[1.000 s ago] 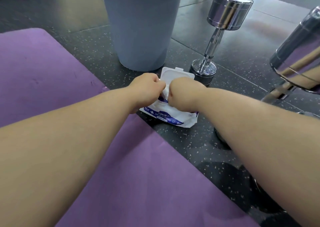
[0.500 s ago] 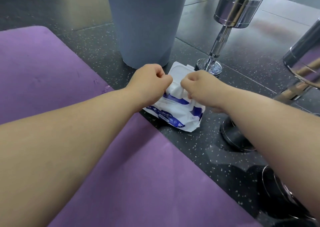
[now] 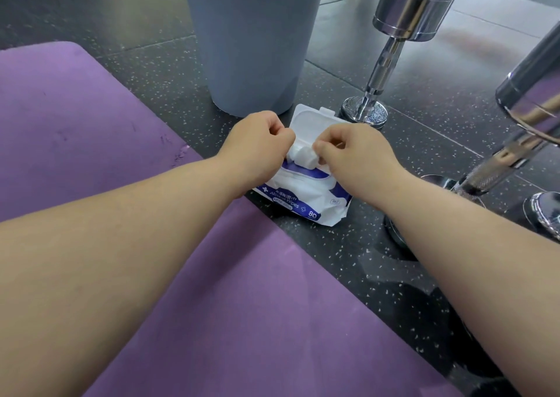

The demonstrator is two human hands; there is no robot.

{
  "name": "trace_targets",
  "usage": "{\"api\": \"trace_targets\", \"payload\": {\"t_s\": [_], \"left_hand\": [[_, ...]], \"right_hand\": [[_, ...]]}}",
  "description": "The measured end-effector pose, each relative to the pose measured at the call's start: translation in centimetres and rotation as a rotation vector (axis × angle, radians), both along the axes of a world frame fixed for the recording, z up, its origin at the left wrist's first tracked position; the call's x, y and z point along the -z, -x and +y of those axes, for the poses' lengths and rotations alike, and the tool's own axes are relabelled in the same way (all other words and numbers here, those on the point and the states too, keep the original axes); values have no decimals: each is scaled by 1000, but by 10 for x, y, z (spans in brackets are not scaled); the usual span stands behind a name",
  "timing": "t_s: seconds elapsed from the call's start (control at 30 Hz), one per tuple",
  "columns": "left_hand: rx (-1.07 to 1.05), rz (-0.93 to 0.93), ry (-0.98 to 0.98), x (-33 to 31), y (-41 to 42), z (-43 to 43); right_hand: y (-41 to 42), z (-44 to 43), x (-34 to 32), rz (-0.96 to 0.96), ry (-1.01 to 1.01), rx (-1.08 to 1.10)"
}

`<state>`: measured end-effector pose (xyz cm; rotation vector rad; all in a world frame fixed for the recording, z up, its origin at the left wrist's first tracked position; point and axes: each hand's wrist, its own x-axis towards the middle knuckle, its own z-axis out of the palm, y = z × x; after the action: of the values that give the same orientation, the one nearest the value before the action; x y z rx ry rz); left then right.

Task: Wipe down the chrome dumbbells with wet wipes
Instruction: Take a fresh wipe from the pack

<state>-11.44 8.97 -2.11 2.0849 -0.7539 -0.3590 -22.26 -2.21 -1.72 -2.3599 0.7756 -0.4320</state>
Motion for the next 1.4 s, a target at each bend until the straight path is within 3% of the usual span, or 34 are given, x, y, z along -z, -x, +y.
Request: {"api": "trace_targets", "payload": {"t_s": [0.1,0.27,0.37,0.5,0.6,0.73,0.8,0.9,1.03,1.23,1.4], "left_hand": [[24,-7,14,2,-2,1],[279,-175,-47,1,3,7],[350,-342,-104,3,6,7],[290,-554,-127,3,3,2],[237,-568,-126,6,2,-2],[150,-389,9,2,5,2],[149,-350,28,0,5,2],[216,-437,-76,0,9,2],[206,-592,-12,7,6,2],[68,-306,11,-1,9,0],[38,-13,239,-7,15,7]], "right_hand": [[0,-1,1,-69,-99,30],[6,-4,8,154,77,-69],[6,-3,10,70,67,-17],[7,2,14,-74,-53,43],[10,3,17,-64,-131,28],[7,9,17,32,57,-20],[4,10,14,-29,17,20],[3,9,10,-87,-54,35],[7,6,14,-119,-81,61],[10,7,12,-357,-488,139],[9,9,5,-368,-555,67]]}}
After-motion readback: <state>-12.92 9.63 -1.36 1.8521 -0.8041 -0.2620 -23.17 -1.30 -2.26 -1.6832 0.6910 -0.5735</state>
